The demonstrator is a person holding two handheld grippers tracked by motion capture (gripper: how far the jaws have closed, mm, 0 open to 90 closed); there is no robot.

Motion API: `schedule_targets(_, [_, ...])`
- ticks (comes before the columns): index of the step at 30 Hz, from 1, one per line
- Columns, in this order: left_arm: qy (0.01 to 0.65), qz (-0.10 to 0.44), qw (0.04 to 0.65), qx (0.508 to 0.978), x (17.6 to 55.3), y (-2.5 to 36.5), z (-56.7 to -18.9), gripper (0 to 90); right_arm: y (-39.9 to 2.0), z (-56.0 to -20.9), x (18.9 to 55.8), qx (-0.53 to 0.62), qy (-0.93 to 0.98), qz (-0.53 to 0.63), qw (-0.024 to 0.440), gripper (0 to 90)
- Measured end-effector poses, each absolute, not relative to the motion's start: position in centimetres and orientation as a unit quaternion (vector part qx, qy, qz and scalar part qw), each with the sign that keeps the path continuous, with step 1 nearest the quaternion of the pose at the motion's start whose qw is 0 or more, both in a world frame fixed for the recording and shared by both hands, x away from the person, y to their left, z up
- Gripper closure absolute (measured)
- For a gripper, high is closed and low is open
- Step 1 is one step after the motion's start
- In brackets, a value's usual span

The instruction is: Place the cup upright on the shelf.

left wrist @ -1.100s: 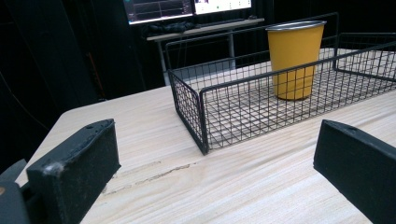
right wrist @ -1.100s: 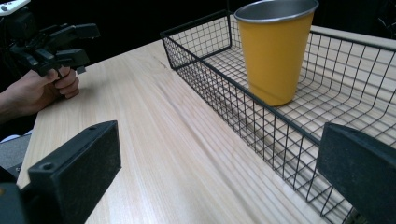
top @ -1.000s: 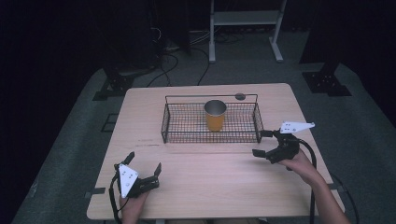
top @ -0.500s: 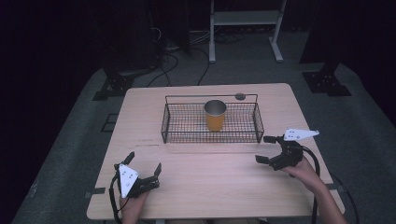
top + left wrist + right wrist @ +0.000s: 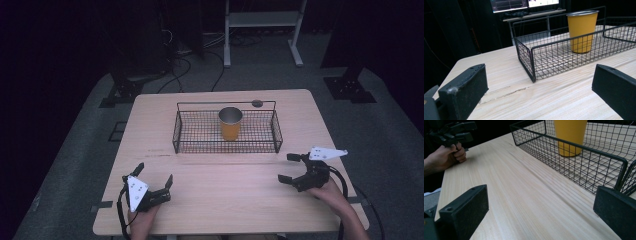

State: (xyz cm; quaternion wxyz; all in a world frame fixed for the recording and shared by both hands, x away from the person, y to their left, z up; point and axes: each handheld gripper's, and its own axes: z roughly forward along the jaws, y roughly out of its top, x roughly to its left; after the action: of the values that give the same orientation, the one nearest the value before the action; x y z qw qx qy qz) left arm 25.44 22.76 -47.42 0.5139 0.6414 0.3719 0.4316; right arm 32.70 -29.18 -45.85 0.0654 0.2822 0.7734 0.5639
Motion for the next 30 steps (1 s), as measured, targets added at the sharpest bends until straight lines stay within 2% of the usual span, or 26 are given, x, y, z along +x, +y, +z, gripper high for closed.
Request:
schedule_targets(10, [0.372, 0.432, 0.515, 0.64, 25.4, 22.7, -47.4, 0.0, -29.6, -46.6, 31.3, 0.29, 0.769, 0.566, 0.065, 0.0])
schedule_targets(30, [0.374, 0.428, 0.514, 0.642, 25.6, 22.8, -47.4, 0.0, -29.8, -47.7, 28.1, 0.32, 0.738, 0.587, 0.096, 0.0])
